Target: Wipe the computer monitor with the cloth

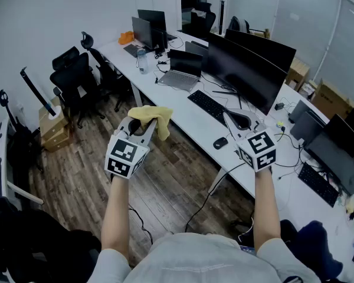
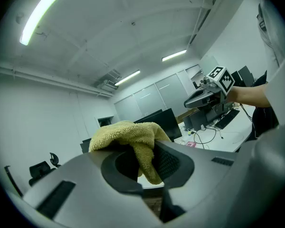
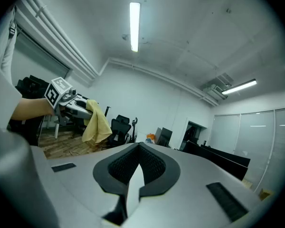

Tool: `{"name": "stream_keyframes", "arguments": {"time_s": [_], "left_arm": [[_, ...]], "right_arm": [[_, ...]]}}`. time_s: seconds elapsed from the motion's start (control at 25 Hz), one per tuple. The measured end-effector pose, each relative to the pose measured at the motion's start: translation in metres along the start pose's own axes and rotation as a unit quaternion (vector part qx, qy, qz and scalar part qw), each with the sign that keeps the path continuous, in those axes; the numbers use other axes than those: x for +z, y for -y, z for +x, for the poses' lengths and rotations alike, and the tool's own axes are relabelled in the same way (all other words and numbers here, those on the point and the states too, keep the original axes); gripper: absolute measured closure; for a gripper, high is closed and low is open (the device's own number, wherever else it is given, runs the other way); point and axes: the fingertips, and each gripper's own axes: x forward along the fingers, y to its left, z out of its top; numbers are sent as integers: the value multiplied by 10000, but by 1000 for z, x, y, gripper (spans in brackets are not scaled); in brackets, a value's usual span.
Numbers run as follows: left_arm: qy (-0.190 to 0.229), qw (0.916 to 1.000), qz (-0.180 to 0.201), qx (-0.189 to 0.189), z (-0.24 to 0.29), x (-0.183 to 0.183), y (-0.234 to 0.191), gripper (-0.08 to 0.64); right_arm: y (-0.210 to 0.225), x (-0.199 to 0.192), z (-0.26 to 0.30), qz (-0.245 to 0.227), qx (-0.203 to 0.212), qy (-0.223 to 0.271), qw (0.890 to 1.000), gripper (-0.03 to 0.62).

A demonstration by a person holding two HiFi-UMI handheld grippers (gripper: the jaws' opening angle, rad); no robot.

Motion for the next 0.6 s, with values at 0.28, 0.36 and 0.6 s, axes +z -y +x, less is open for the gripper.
{"name": "stream_keyframes", "arguments": {"time_s": [0.28,0.36,0.6], "left_arm": [[-35,10000,33,-11,0,-7,-4,502],[-35,10000,15,-3,-2,-11,-10,502],[-80,10000,-18,-21,-12,-34,-29,502]], "right_arm": [[8,6,0,245,-245,324,9989,565],[7,7,4,233,-354,316,9986,565],[-12,4,23,375,-368,226,9984,565]]}}
